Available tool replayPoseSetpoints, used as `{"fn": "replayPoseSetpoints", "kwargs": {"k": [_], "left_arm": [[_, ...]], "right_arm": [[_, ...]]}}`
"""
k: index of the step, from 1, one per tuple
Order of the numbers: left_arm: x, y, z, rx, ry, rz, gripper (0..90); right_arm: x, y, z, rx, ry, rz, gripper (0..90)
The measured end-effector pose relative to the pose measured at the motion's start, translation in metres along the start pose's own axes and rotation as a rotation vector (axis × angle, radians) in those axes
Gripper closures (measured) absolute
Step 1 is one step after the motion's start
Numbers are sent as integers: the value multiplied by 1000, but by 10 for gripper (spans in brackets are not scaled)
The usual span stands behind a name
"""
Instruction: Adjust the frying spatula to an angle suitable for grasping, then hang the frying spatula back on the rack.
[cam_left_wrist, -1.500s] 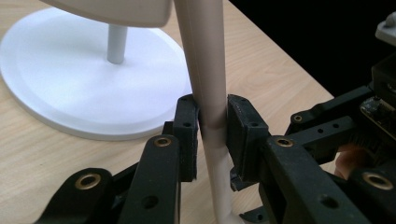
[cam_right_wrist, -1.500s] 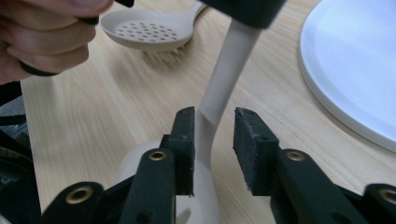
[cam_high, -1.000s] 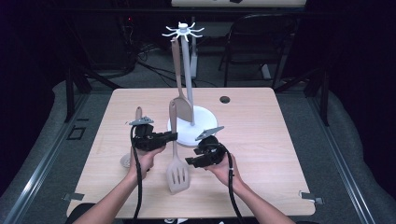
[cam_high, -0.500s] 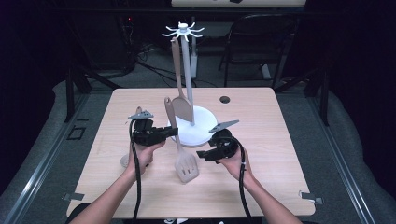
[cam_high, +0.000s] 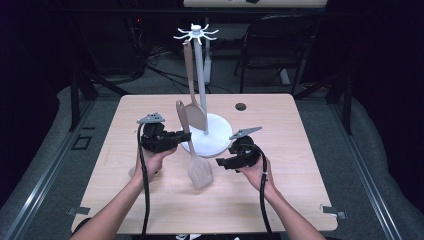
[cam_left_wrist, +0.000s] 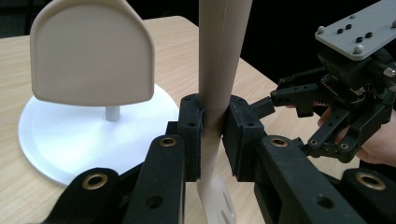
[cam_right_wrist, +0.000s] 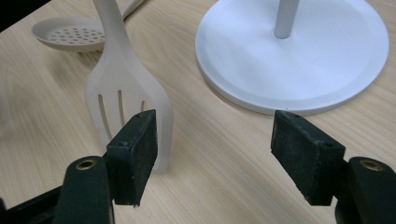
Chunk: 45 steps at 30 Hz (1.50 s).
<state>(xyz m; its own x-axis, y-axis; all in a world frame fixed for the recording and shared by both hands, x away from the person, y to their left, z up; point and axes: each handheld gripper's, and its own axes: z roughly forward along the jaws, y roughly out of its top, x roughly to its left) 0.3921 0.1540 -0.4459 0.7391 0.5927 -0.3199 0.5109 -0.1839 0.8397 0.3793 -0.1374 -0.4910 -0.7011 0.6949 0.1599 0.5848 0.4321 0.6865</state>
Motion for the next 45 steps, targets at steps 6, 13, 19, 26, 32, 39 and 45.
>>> {"fn": "replayPoseSetpoints", "kwargs": {"k": [6,13,19,26,32,39,45], "left_arm": [[-5,11,3,9,-5,37,777],[-8,24,4,18,0,79,776],[-11,35,5,25,3,116,776],[-15,45,5,9,5,142,776],[-15,53,7,13,8,154,776],[-16,63,7,16,15,174,776],[-16,70,7,18,19,185,775]], "right_arm": [[-6,-1,-1,6,-27,2,290],[-20,-2,-5,22,-68,18,207],[-36,-5,-9,28,-99,52,98],[-51,-8,-13,33,-144,47,31],[-58,-10,-13,46,-164,56,20],[-62,-11,-14,49,-174,56,12],[-67,-12,-15,55,-185,68,0]]}}
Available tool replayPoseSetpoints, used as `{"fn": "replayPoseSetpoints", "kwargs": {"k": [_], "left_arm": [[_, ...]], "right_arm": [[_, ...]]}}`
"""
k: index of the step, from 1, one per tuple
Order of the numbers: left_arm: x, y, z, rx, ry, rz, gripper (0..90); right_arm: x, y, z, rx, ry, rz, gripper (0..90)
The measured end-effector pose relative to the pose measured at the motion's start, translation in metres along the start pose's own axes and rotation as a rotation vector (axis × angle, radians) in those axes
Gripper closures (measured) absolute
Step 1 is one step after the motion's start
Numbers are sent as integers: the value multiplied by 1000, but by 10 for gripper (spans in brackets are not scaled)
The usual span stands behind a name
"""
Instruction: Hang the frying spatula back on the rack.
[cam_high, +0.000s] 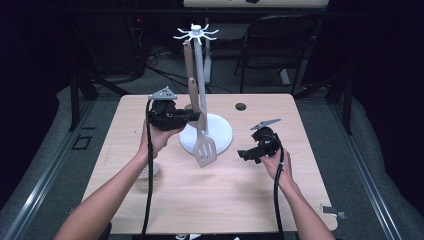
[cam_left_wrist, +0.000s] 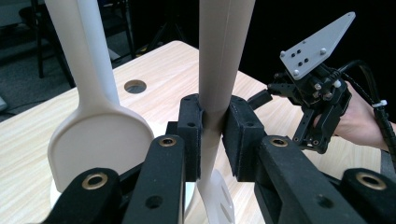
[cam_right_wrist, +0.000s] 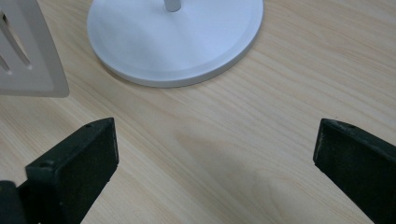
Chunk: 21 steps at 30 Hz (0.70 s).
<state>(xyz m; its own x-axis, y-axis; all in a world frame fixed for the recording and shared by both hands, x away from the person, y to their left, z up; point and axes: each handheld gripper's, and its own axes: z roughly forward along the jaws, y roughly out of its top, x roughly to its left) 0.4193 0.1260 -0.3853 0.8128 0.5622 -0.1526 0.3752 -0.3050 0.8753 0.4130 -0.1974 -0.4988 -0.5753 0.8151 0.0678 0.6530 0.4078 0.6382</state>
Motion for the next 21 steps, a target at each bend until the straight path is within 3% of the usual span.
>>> {"fn": "replayPoseSetpoints", "kwargs": {"k": [21], "left_arm": [[5,36,3,-10,18,44,774]], "right_arm": [[-4,-2,5,36,8,3,0]]}}
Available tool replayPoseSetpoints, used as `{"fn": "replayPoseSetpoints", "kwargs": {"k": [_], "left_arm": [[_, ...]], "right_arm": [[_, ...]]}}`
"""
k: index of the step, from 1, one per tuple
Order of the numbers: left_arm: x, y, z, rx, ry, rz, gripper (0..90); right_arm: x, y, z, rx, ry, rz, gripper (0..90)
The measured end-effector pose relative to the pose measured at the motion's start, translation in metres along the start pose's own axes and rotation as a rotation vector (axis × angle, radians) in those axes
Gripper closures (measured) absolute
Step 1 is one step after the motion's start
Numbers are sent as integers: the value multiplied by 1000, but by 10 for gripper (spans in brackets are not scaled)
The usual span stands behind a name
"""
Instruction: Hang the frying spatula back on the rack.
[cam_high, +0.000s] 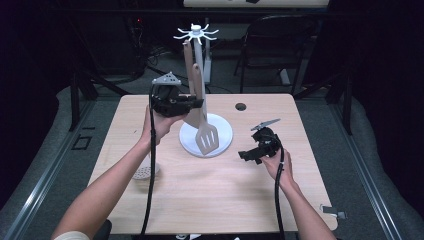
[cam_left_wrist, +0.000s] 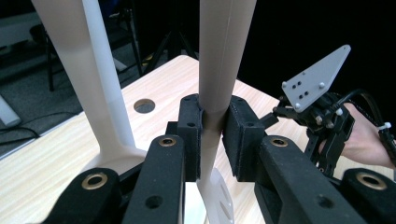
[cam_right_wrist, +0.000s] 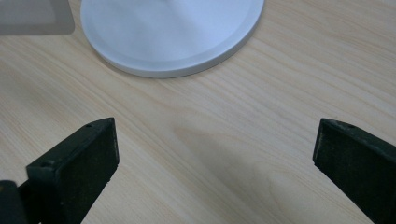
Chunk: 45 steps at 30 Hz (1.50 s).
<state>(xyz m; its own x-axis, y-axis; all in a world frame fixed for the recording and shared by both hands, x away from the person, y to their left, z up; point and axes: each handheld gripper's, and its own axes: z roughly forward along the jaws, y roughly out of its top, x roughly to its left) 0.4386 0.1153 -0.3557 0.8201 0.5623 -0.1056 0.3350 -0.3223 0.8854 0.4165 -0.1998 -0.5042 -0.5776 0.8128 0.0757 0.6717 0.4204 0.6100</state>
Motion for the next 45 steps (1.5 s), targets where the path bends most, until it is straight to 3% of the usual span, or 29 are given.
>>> {"fn": "replayPoseSetpoints", "kwargs": {"k": [5,27,45], "left_arm": [[1,9,1,3,17,2,774],[3,46,4,-19,4,32,773],[16,47,9,-20,8,-10,773]], "right_arm": [[1,1,0,8,8,-7,0],[3,0,5,18,14,-11,3],[4,0,8,40,10,-40,9]]}}
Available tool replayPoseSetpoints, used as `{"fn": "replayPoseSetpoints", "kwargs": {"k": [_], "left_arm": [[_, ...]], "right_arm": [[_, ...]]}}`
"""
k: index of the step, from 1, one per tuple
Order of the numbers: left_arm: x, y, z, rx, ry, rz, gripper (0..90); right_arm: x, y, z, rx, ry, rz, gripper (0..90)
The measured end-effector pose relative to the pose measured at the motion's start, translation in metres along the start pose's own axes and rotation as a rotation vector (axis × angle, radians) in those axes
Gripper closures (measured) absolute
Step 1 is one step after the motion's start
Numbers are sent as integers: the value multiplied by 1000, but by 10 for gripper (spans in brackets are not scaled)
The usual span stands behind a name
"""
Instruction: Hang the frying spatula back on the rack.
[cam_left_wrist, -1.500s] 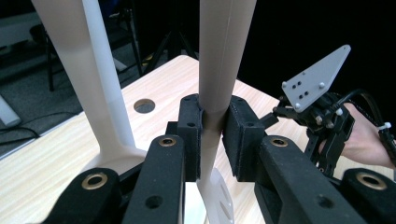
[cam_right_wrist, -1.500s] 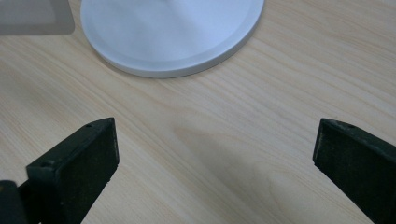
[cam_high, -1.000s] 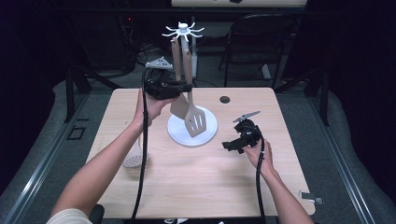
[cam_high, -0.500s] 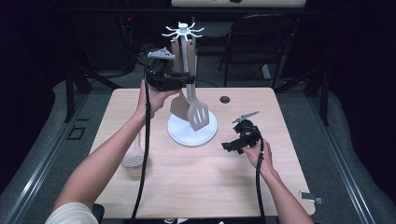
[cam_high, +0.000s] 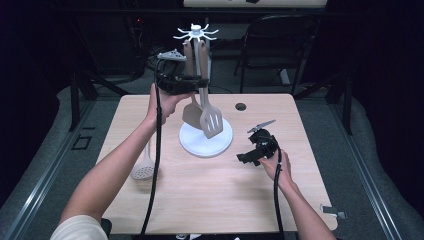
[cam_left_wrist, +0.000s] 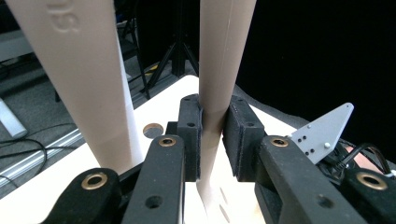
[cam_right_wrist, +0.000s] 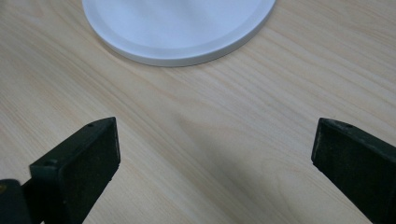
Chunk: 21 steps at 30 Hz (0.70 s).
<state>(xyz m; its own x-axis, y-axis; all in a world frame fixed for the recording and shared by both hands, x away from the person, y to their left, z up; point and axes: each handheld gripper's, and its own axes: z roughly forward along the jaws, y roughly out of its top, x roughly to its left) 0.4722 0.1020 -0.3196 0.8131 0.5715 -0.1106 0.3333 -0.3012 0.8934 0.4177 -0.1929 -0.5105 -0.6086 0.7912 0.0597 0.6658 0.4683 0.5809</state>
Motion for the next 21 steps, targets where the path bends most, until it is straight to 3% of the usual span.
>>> {"fn": "replayPoseSetpoints", "kwargs": {"k": [21], "left_arm": [[16,-7,2,-50,-27,-97,741]], "right_arm": [[0,0,1,8,4,-2,20]]}}
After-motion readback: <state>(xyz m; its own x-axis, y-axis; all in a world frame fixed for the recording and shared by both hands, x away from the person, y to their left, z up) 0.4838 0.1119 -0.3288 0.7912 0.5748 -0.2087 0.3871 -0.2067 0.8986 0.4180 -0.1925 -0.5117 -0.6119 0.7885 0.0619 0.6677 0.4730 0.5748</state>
